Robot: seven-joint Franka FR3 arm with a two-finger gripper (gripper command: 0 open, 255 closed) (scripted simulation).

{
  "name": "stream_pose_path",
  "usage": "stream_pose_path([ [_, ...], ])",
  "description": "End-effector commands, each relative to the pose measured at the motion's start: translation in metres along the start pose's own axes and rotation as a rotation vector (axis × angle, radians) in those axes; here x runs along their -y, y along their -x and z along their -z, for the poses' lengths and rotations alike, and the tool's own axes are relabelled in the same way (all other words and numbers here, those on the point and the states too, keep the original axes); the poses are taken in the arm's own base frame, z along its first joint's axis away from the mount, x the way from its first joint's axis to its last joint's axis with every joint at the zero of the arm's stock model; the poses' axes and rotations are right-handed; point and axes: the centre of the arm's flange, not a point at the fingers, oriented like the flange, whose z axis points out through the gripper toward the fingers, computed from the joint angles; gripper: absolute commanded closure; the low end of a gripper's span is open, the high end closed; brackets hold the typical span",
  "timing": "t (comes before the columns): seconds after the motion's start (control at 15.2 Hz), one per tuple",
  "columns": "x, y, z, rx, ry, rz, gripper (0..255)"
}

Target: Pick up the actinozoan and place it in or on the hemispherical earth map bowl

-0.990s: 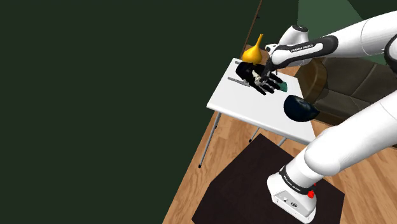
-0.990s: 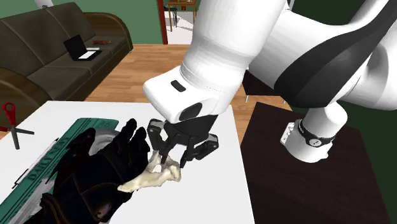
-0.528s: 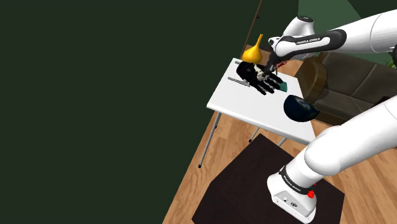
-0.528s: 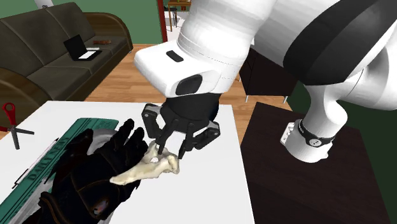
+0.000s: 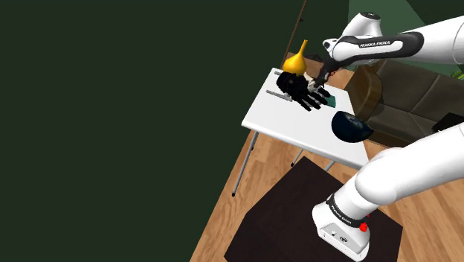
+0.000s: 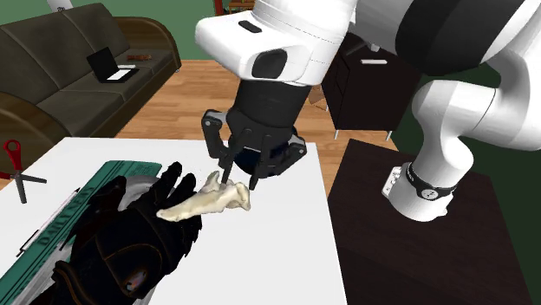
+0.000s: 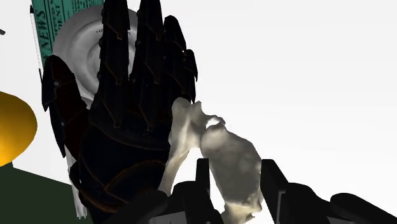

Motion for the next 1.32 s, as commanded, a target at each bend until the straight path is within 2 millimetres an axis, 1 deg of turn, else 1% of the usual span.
stream_pose_path([
  [0.0, 0.006, 0.023, 0.006, 0.0, 0.0, 0.0, 255],
  [1.19, 0.063, 0.248, 0.062, 0.0, 0.0, 0.0, 255],
  [1.25, 0.065, 0.249, 0.057, 0.0, 0.0, 0.0, 255],
])
